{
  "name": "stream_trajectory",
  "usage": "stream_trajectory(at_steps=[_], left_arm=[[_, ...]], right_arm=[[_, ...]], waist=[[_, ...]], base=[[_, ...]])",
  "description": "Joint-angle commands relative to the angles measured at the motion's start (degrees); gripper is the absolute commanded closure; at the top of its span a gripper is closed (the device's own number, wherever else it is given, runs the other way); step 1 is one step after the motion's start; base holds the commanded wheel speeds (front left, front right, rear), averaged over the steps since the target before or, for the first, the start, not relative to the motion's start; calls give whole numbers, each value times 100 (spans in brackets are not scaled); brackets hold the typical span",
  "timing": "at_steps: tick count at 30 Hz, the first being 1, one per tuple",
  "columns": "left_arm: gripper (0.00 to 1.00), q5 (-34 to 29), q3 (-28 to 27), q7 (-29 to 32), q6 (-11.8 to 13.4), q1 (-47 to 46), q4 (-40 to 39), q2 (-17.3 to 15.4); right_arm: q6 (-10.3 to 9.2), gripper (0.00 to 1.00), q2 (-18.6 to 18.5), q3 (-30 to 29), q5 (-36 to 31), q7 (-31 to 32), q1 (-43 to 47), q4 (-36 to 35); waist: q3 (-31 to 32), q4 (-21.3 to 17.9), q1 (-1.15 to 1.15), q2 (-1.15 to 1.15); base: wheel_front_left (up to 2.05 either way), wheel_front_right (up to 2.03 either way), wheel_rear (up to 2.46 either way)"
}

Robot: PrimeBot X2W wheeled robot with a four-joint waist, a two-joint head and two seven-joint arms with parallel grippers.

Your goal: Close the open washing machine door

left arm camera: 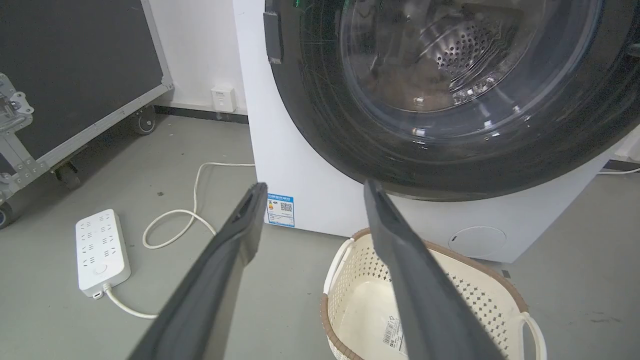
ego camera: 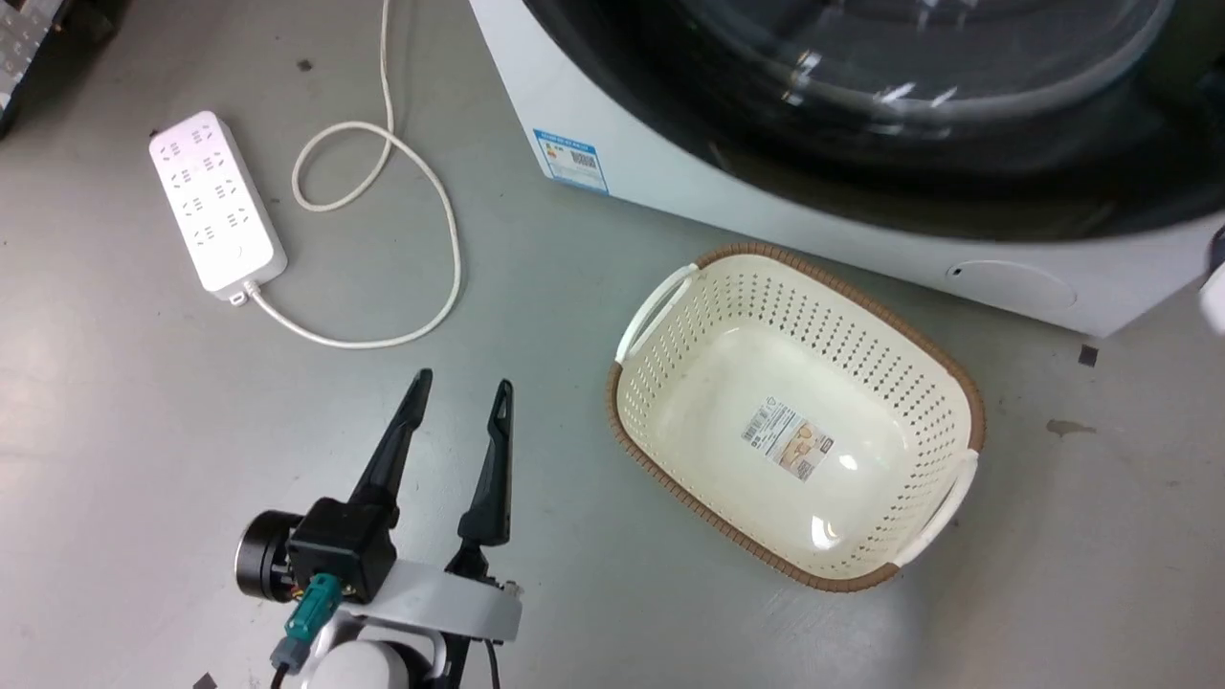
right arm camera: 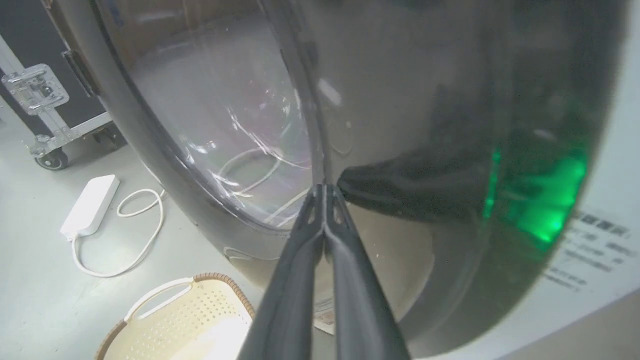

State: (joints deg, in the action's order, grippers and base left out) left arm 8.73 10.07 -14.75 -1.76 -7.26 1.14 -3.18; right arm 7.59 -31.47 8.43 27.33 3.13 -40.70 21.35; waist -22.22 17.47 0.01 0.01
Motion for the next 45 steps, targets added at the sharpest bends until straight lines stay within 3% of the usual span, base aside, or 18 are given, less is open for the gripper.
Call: stream_trajectory(at_steps=[1, 8, 13, 14, 15, 21, 28, 37, 45], left_arm=[[0, -21, -24, -25, -19, -87, -8, 10], [0, -8, -39, -25, 0, -134, 1, 26], [0, 13, -145, -25, -5, -20, 110, 29], [0, 6, -173, -25, -18, 14, 132, 29], [0, -4, -206, -25, -31, 47, 160, 29], [0, -6, -423, -25, -123, 323, 283, 29], [0, -71, -586, -25, -207, 696, 442, -19], [0, -106, -663, -25, -259, 904, 572, -53], [0, -125, -668, -25, -290, 1071, 552, -37]], right_arm=[[-10, 100, -36, -87, 30, -1, -200, 109], [-10, 100, 121, -322, -45, -117, -736, 684], [-10, 100, 362, -24, -83, -501, -297, 711], [-10, 15, 371, 67, -110, -579, -165, 645], [-10, 0, 378, 155, -159, -672, -16, 580], [-10, 0, 590, 283, -592, -1205, 969, -15], [-10, 0, 1311, -128, -1353, -1396, 2327, -897], [-10, 0, 2486, -1048, -1920, -1286, 3825, -1828], [-10, 0, 2789, -1227, -2296, -1319, 4478, -1876]], waist=[[-25, 10, -1, -1], [-18, -13, -1, -1], [465, -195, -1, -1], [561, -235, -1, -1], [690, -281, -1, -1], [1421, -614, -1, -1], [2110, -1015, -1, -1], [2333, -1244, -1, -1], [2351, -1299, -1, -1]], base=[[0, 0, 0], [0, 0, 0], [0, 0, 0], [0, 0, 0], [0, 0, 0], [0, 0, 0], [0, 0, 0], [0, 0, 0], [0, 0, 0]])
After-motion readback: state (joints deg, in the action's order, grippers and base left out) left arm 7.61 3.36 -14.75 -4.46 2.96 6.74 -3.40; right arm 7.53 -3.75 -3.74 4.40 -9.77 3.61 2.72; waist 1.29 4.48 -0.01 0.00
